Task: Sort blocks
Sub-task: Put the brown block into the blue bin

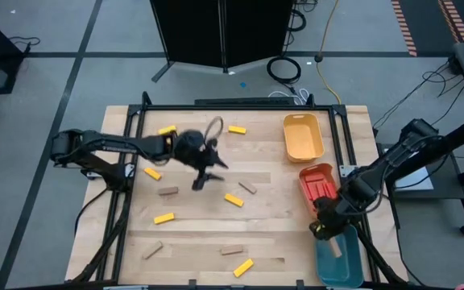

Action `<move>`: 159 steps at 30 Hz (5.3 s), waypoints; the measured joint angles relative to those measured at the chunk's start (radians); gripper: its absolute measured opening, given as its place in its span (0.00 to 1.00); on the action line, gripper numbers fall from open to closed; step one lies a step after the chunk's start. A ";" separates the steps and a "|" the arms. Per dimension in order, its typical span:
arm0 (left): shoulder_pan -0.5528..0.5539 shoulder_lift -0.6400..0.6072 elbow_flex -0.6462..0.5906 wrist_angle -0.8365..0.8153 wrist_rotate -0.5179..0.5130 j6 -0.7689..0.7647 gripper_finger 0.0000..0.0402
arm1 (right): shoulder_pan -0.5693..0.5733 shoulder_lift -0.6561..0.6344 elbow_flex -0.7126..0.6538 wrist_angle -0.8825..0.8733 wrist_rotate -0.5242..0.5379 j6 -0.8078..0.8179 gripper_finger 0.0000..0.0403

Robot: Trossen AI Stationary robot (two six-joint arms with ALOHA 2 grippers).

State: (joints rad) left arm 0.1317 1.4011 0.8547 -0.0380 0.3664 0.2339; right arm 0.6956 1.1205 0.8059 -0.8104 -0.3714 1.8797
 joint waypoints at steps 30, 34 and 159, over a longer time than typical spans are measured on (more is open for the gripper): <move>-0.712 0.503 0.117 0.358 -0.605 -0.541 0.52 | 0.165 0.182 0.000 -0.005 0.059 -0.220 0.56; -0.757 0.560 0.125 0.406 -0.679 -0.624 0.52 | 0.166 0.182 0.000 0.040 0.092 -0.248 0.55; -0.729 0.257 0.013 0.810 -0.831 0.140 0.24 | 0.038 0.566 0.264 1.469 1.192 -2.194 0.53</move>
State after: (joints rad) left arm -0.5971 1.6577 0.8673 0.7719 -0.4650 0.3743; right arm 0.7334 1.6867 1.0698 0.6581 0.8209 -0.3142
